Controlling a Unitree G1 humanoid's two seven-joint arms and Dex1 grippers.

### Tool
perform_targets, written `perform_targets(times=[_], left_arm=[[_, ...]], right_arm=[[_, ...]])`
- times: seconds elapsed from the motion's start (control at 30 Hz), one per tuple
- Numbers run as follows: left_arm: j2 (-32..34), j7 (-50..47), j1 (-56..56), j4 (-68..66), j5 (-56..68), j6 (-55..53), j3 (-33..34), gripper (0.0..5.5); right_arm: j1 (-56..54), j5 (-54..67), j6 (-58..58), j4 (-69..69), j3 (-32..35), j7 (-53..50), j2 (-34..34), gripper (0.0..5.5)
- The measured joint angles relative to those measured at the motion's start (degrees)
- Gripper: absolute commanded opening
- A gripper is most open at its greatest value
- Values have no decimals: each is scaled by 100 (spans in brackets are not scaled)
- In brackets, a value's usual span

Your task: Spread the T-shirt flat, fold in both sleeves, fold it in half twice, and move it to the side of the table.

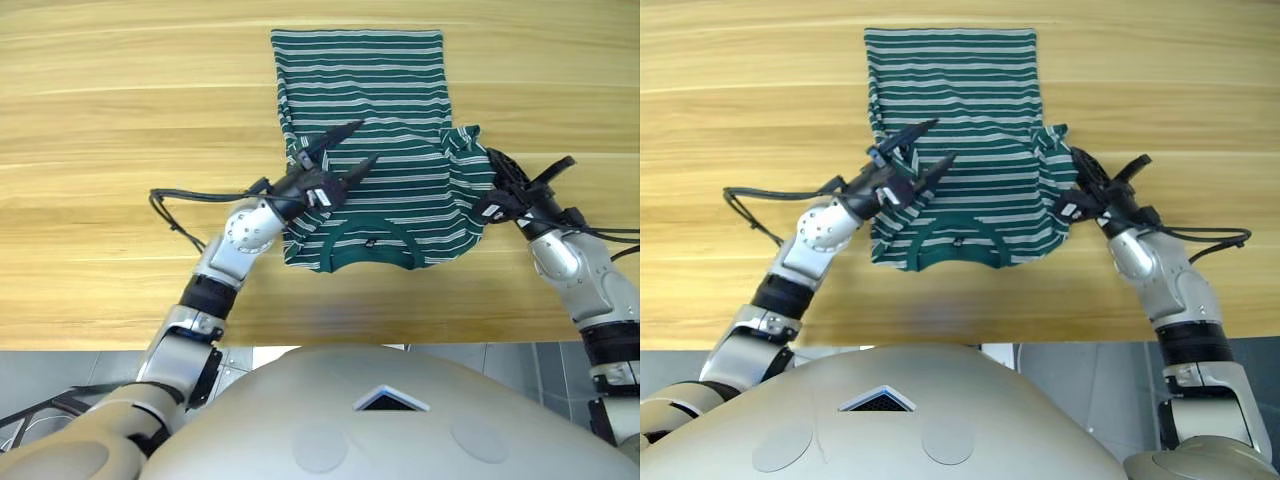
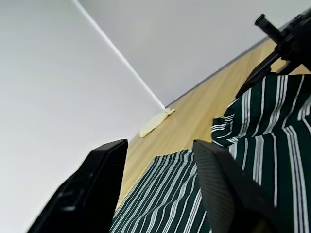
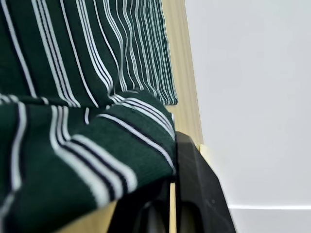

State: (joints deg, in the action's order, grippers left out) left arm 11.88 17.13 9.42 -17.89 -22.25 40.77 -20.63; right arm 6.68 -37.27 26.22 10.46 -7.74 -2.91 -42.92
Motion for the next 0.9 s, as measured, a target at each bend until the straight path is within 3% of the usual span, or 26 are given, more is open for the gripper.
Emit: perform_targets(times=[0.43, 0.9], left_arm=[[43, -429, 30, -232, -330, 3, -293, 253], [111, -646, -41, -311, -216, -97, -140, 253]], right_arm=[[14, 17, 149, -374, -587, 616, 380, 2], [88, 478, 418, -789, -538, 870, 396, 245]])
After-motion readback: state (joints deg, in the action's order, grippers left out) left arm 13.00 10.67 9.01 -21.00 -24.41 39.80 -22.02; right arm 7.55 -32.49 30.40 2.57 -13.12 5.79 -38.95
